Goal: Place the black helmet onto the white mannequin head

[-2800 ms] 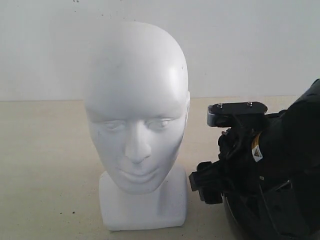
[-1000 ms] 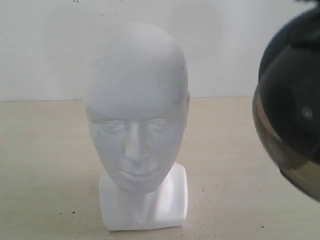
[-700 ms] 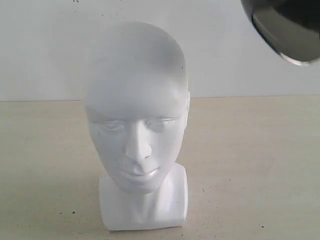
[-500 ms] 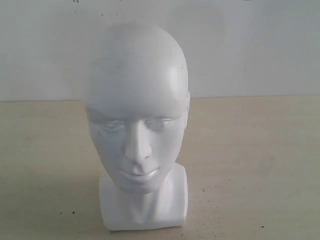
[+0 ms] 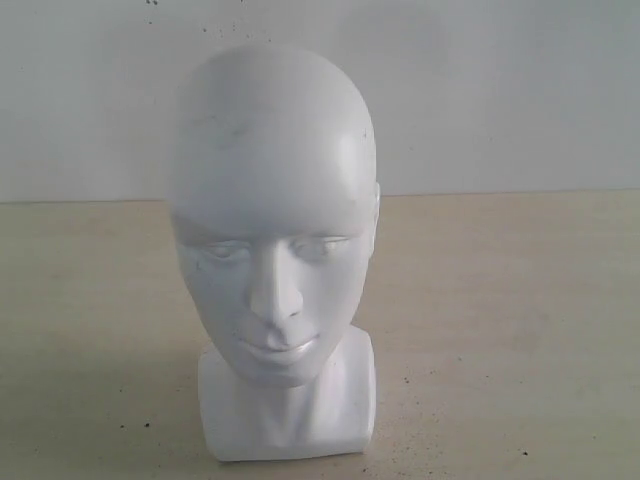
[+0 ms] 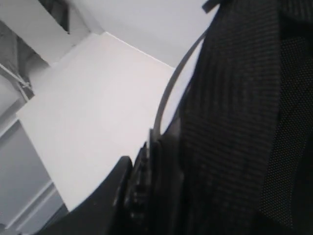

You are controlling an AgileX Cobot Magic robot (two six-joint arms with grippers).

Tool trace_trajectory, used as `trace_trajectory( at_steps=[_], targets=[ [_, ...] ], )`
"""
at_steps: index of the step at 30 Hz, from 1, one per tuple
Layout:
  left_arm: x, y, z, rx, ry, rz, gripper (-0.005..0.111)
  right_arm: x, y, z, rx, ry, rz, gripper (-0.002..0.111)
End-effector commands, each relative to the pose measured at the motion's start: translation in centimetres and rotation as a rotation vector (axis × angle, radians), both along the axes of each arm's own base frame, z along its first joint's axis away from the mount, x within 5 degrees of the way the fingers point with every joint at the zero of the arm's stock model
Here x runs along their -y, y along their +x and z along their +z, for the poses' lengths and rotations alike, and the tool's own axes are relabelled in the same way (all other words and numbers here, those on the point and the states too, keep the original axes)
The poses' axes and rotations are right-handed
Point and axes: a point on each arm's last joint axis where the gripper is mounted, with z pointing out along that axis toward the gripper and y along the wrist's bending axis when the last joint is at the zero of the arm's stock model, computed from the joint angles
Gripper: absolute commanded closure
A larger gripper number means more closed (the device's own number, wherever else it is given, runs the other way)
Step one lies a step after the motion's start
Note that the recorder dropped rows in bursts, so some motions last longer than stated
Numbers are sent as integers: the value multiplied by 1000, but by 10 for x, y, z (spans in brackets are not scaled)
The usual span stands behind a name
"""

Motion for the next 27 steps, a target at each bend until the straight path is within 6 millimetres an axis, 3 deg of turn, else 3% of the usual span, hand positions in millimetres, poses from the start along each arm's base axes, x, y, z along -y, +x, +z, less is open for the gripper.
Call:
trace_trajectory(
  at_steps=[1,5,13,27],
  targets=[
    [0,0,-1,3,-4,-3,102,-3,2,-1,86,157,125,108],
    [0,0,-1,3,-4,-3,102,-22,14,-23,-16,155,155,108],
    [0,0,-1,3,-4,-3,102,-28,23,-75,-182,87,140,108],
    [0,0,-1,3,-4,-3,102,-31,21,-108,-275,22,151,108]
  ],
)
